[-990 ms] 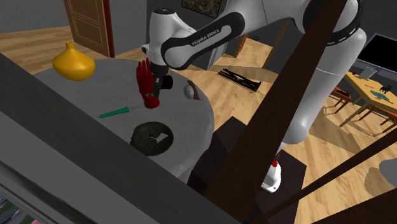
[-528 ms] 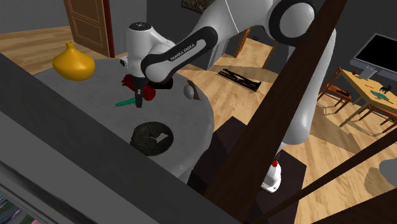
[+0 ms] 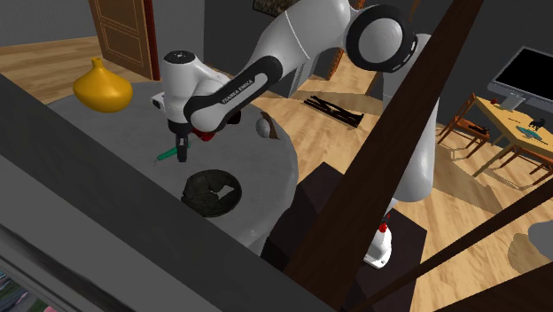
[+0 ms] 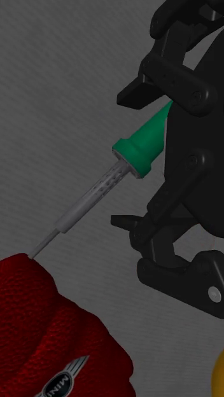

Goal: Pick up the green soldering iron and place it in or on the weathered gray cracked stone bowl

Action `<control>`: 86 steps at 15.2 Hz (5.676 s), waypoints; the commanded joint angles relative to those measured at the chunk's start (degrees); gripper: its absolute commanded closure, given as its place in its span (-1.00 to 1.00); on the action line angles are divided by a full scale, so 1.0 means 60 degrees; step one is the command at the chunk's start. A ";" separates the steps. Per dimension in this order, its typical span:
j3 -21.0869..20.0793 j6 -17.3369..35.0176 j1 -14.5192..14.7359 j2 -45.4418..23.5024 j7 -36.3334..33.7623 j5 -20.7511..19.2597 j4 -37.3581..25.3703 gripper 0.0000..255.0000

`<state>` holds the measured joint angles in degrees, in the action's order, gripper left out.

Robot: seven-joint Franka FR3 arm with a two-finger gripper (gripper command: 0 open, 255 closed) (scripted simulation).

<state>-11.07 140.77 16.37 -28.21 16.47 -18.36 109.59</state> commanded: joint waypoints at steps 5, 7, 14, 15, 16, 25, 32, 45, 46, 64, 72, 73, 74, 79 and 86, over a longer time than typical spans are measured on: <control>0.0094 0.0290 0.0052 -0.0349 -0.0095 -0.0135 -0.0059 -1.00; 0.0094 0.0289 0.0052 -0.0350 -0.0095 -0.0135 -0.0060 -1.00; 0.0094 0.0289 0.0052 -0.0349 -0.0095 -0.0135 -0.0059 1.00; 0.0096 0.0292 0.0048 -0.0356 -0.0089 -0.0135 -0.0065 1.00; 0.0096 0.0292 0.0051 -0.0356 -0.0093 -0.0136 -0.0064 1.00; -0.0015 -0.0066 -0.0021 0.0016 0.0045 0.0021 -0.0058 1.00; -0.0177 -0.0718 -0.0126 0.0611 0.0289 0.0296 -0.0137 1.00; -0.0379 -0.1927 -0.0248 0.1482 0.0683 0.0733 -0.0519 1.00; -0.0430 -0.1798 -0.0215 0.1782 0.0569 0.0761 -0.0084 1.00; -0.1583 -0.0427 0.0801 0.5810 -0.1217 0.1798 0.5355 1.00; -0.1630 0.0624 0.0689 0.4930 -0.1833 0.1080 0.5629 1.00; -0.1627 0.0751 0.0678 0.4809 -0.1927 0.0966 0.5652 1.00; -0.1621 0.0877 0.0668 0.4686 -0.2025 0.0846 0.5671 1.00; -0.1611 0.0982 0.0664 0.4580 -0.2112 0.0740 0.5686 1.00; -0.1611 0.0982 0.0664 0.4580 -0.2112 0.0741 0.5686 -1.00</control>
<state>-20.73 146.66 20.36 -0.73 3.80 -13.91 143.71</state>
